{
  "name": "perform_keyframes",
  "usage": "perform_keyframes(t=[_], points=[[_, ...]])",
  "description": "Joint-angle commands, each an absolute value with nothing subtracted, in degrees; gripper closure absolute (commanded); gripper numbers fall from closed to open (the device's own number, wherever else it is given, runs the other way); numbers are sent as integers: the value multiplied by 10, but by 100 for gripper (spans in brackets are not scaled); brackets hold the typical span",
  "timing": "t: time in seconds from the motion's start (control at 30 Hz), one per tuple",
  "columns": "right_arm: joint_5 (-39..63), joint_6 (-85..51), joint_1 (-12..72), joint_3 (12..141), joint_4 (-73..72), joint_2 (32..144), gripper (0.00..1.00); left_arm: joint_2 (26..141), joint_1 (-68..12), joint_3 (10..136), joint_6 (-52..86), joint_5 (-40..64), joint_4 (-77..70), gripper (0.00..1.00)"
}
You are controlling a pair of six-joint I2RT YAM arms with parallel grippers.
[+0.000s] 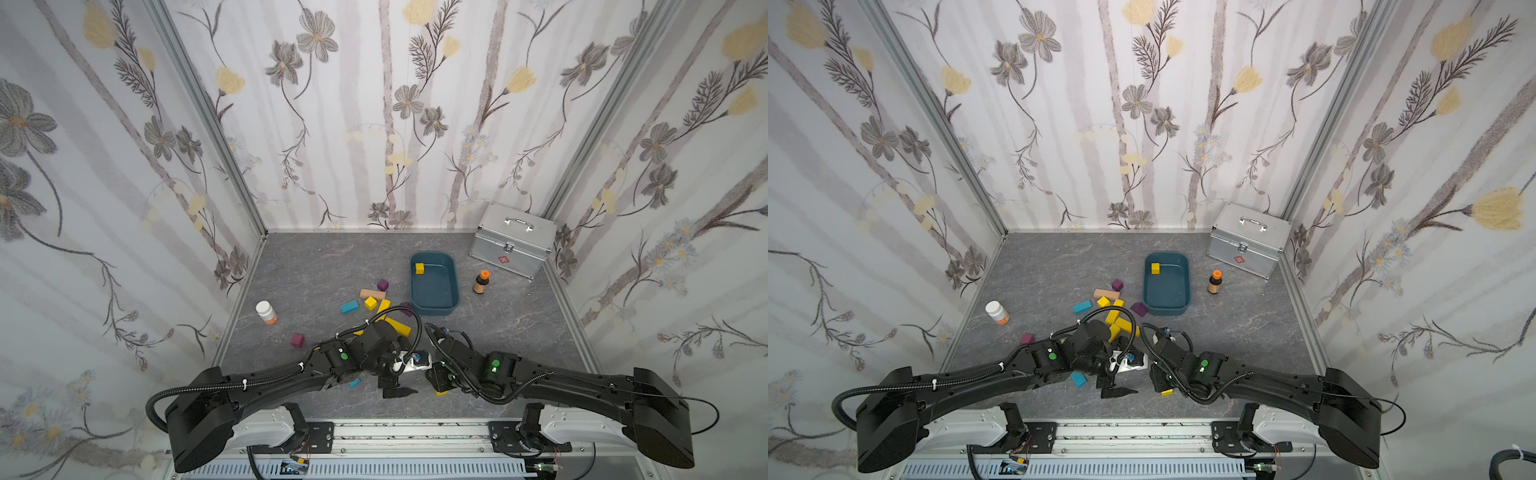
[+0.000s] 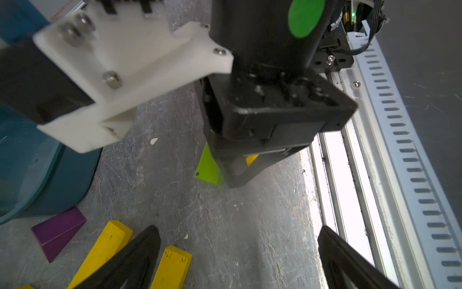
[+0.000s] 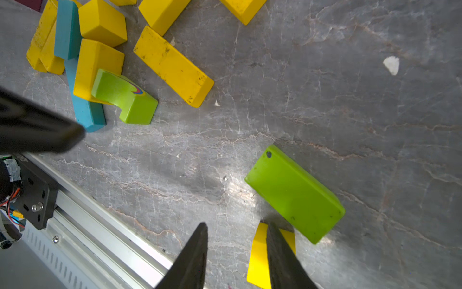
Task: Pick out the yellow building blocks
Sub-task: Pick up the building block from the center of the board.
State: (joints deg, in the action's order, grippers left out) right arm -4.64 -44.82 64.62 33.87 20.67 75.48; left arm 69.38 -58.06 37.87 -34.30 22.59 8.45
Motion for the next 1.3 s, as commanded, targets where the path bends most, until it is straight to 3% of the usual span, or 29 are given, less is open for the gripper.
perform_keyframes(t=[0.0, 0.27, 1.27], points=[[-61, -471, 654, 333, 222, 747, 57, 696, -582, 383, -377, 209, 103, 0], [-58, -494, 664, 316, 235, 729, 51, 700, -585, 387, -407, 209, 131, 0], [-75, -525, 674, 312, 271, 725, 52, 720, -596, 396, -425, 202, 165, 0]])
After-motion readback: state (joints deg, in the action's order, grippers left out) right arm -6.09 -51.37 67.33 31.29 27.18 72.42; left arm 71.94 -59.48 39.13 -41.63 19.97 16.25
